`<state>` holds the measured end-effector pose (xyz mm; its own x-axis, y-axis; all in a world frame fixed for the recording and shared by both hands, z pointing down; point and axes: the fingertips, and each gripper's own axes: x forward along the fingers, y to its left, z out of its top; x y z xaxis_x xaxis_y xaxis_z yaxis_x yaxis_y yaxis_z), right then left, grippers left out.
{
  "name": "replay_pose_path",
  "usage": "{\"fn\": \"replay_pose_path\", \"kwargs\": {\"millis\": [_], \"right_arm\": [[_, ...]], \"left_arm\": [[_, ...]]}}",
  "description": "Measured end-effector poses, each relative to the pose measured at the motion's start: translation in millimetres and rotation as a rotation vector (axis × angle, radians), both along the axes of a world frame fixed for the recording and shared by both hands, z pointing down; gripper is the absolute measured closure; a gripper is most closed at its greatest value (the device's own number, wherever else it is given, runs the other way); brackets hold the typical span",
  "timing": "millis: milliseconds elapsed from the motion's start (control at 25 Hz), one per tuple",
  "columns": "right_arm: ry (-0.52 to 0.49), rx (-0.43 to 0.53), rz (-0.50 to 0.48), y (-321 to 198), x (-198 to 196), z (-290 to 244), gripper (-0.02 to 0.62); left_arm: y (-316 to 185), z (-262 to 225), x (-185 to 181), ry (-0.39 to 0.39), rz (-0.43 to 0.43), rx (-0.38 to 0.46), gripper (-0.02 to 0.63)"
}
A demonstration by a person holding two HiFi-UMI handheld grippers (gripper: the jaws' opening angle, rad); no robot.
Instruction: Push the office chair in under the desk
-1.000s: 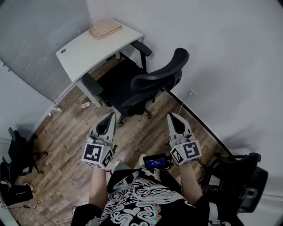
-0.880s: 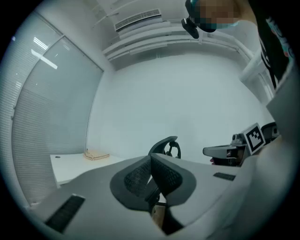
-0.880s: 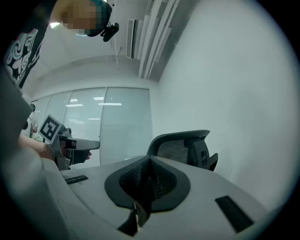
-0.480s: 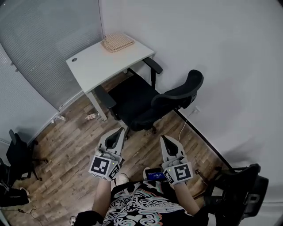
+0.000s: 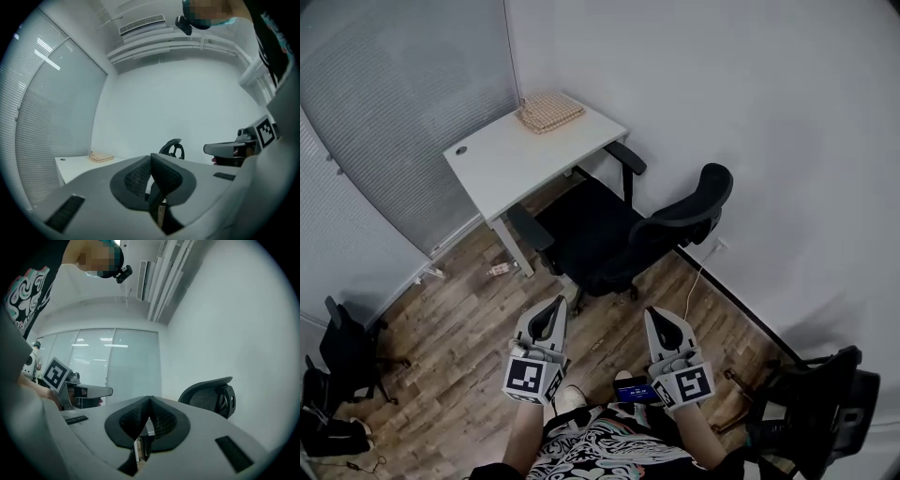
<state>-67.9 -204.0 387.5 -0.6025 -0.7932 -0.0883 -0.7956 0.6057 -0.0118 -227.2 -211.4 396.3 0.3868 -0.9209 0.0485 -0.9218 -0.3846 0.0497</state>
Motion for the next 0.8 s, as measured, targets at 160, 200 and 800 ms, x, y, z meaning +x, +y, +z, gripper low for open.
{"fn": "replay_pose_path", "kwargs": {"millis": [160, 200, 800], "right_arm": [[-0.013, -0.016, 0.024, 2, 3, 1, 0.580], [-0.013, -0.018, 0.026, 4, 3, 2, 0.580], [-0.013, -0.024, 0.035, 8, 7, 3, 0.580]], "left_arm": [[5, -3, 2, -0.025, 0.006, 0.028, 0.578], [7, -4, 2, -0.026, 0.008, 0.026, 0.578], [11, -4, 6, -0.026, 0.015, 0.040, 0.578]]}}
